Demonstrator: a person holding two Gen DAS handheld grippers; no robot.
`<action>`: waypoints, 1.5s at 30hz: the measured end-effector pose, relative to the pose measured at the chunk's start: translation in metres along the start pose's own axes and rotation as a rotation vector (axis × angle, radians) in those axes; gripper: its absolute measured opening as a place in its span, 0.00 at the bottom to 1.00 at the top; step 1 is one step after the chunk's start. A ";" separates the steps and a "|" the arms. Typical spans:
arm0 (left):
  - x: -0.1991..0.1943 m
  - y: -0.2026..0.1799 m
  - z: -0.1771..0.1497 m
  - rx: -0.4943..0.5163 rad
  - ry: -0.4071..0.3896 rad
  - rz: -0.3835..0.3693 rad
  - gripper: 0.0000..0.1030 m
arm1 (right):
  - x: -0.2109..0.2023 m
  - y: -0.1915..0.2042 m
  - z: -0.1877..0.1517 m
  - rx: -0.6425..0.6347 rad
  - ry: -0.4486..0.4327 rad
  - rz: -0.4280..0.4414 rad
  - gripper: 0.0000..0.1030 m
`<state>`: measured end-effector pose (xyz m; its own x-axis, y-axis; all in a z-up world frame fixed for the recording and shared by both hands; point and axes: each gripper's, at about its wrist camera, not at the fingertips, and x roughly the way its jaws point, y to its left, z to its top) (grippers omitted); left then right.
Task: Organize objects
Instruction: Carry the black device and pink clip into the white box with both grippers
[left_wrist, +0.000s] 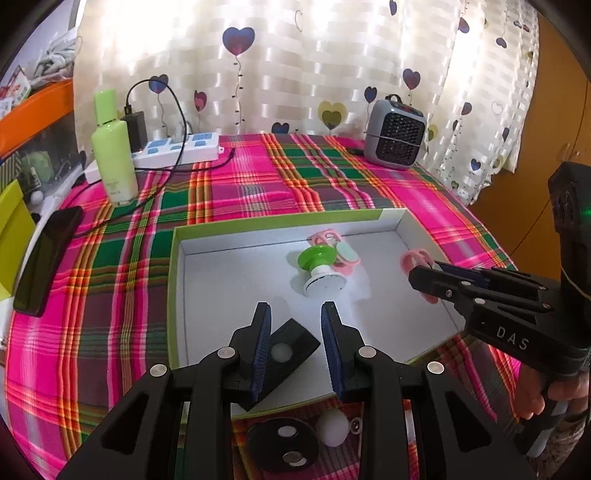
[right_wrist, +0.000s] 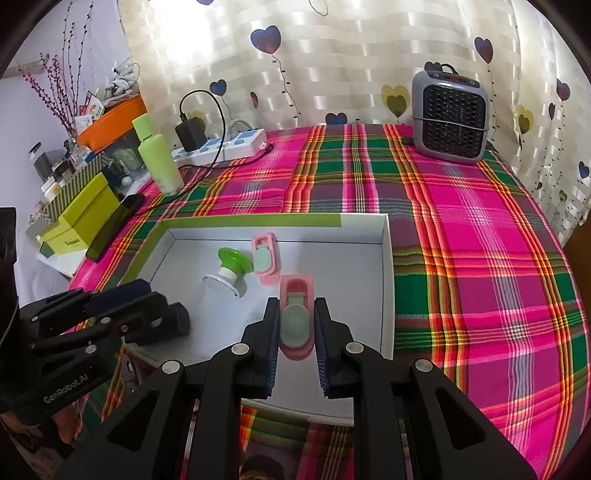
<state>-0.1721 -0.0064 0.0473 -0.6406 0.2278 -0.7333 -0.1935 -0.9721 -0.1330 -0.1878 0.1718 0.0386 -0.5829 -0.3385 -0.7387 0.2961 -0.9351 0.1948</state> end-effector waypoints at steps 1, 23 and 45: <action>-0.001 0.000 0.000 0.000 -0.001 -0.002 0.25 | 0.001 -0.001 0.000 0.004 0.002 0.003 0.18; 0.014 -0.001 -0.002 0.056 0.135 0.072 0.38 | 0.005 -0.002 -0.003 0.016 0.007 0.023 0.18; 0.036 -0.004 0.010 0.135 0.161 0.117 0.24 | 0.011 -0.012 -0.002 0.041 0.014 0.023 0.18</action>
<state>-0.2014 0.0062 0.0282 -0.5396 0.0915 -0.8369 -0.2291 -0.9725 0.0413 -0.1969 0.1797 0.0267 -0.5657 -0.3591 -0.7423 0.2782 -0.9305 0.2381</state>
